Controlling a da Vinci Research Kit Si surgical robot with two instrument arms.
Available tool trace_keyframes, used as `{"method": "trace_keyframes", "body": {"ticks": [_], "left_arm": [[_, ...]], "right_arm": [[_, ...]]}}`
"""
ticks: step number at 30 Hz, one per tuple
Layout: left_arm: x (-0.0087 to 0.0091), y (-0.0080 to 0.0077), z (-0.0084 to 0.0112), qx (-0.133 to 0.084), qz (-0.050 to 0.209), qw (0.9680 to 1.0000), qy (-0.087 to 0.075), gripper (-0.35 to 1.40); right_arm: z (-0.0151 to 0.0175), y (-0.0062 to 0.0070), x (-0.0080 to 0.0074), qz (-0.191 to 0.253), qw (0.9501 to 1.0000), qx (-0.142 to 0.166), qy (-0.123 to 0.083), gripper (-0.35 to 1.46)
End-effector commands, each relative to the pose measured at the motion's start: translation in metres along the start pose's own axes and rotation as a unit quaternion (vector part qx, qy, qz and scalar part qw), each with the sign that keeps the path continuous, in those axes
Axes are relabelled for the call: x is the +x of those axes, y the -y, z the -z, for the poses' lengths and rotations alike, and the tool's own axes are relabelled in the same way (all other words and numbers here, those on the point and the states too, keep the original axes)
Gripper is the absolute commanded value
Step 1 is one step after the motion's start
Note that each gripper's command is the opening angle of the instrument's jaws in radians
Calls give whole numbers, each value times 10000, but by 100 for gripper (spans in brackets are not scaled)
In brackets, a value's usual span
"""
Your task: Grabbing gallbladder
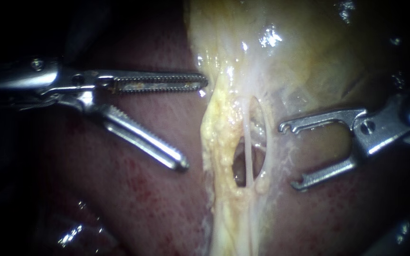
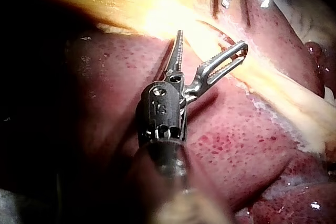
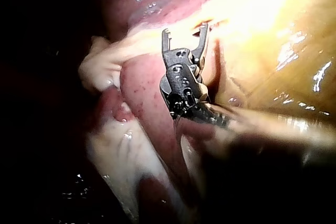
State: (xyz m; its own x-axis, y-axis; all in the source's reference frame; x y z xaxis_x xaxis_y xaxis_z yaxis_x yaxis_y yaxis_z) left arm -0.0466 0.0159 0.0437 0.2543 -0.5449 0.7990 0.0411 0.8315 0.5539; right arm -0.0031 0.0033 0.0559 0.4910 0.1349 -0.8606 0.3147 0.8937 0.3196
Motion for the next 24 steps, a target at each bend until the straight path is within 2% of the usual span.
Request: {"method": "trace_keyframes", "body": {"ticks": [1, 15, 20, 24], "left_arm": [[1, 0, -1, -8, 29, 10000, -21, 78], [24, -6, -14, -124, 502, 9981, -321, 54], [29, -12, -13, -253, 554, 9977, -313, 52], [31, -14, -12, -361, 712, 9963, -320, 46]], "right_arm": [[0, 0, 0, 0, 10000, 1, 0, 59], [0, 0, 0, 30, 10000, 1, -1, 58], [0, 0, 0, 1, 10000, 0, 0, 58], [0, 0, 0, 2, 10000, 0, 1, 58]]}}
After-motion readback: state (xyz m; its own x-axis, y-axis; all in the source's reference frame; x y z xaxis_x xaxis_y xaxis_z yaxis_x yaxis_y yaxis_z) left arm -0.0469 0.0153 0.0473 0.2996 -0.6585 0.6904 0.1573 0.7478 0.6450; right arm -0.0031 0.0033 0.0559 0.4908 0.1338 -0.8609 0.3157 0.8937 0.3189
